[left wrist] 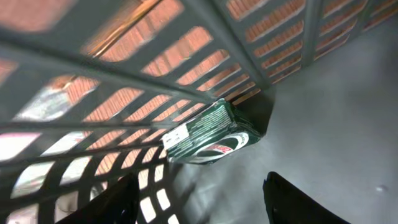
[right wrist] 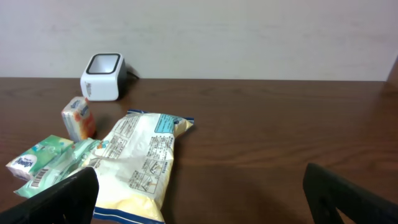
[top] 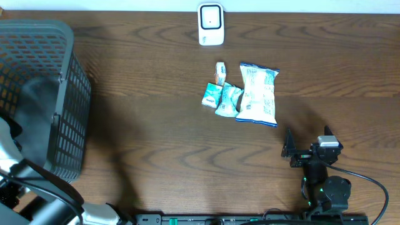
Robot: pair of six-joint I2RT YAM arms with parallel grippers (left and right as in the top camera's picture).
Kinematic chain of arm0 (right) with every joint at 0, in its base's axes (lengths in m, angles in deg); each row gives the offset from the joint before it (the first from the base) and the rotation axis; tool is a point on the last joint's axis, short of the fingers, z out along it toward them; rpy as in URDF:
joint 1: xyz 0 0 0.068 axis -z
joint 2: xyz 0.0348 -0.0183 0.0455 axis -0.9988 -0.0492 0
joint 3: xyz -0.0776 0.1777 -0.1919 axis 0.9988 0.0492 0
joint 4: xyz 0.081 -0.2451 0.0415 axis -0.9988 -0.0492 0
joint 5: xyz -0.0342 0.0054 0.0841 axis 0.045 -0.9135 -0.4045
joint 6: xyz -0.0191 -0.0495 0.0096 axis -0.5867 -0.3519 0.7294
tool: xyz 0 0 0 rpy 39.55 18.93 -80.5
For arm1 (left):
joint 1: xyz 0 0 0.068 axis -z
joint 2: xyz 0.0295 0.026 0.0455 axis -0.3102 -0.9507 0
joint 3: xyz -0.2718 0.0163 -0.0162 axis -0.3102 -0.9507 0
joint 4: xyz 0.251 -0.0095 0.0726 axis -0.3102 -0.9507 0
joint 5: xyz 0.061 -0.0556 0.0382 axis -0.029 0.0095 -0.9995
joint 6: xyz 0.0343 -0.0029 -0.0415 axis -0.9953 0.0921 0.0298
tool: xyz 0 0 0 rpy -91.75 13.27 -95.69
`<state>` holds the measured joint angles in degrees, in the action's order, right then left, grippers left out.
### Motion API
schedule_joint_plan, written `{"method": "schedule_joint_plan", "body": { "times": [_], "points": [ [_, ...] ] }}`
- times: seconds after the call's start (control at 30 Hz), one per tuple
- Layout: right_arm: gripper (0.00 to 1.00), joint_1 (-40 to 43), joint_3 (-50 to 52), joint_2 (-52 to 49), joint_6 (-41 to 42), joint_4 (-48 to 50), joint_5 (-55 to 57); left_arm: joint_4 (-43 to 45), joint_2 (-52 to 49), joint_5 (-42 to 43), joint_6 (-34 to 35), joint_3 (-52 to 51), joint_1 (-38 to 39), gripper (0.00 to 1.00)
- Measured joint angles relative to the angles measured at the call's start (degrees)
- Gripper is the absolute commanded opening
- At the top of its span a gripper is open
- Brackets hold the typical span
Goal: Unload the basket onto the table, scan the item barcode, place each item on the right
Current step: 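Reach the left gripper into the basket toward the green Zam-Buk tin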
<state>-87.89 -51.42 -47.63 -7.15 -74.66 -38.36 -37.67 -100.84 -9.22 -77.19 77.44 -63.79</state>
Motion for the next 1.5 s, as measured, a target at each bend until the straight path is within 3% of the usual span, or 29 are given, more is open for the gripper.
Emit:
{"method": "schedule_joint_plan", "body": {
  "times": [0.2, 0.7, 1.27, 1.5],
  "points": [
    [0.99, 0.0, 0.0, 0.0, 0.0, 0.0, 0.0, 0.4, -4.7, -0.3, -4.1, 0.0, 0.0, 0.56],
    [0.99, 0.0, 0.0, 0.0, 0.0, 0.0, 0.0, 4.3, -7.8, -0.4, -13.4, 0.0, 0.0, 0.56],
    [0.99, 0.0, 0.0, 0.0, 0.0, 0.0, 0.0, 6.8, -8.5, -0.1, -15.2, -3.1, -1.2, 0.52],
    [0.99, 0.0, 0.0, 0.0, 0.0, 0.0, 0.0, 5.7, -8.5, 5.7, -15.2, -3.3, -1.4, 0.35]
  ]
}}
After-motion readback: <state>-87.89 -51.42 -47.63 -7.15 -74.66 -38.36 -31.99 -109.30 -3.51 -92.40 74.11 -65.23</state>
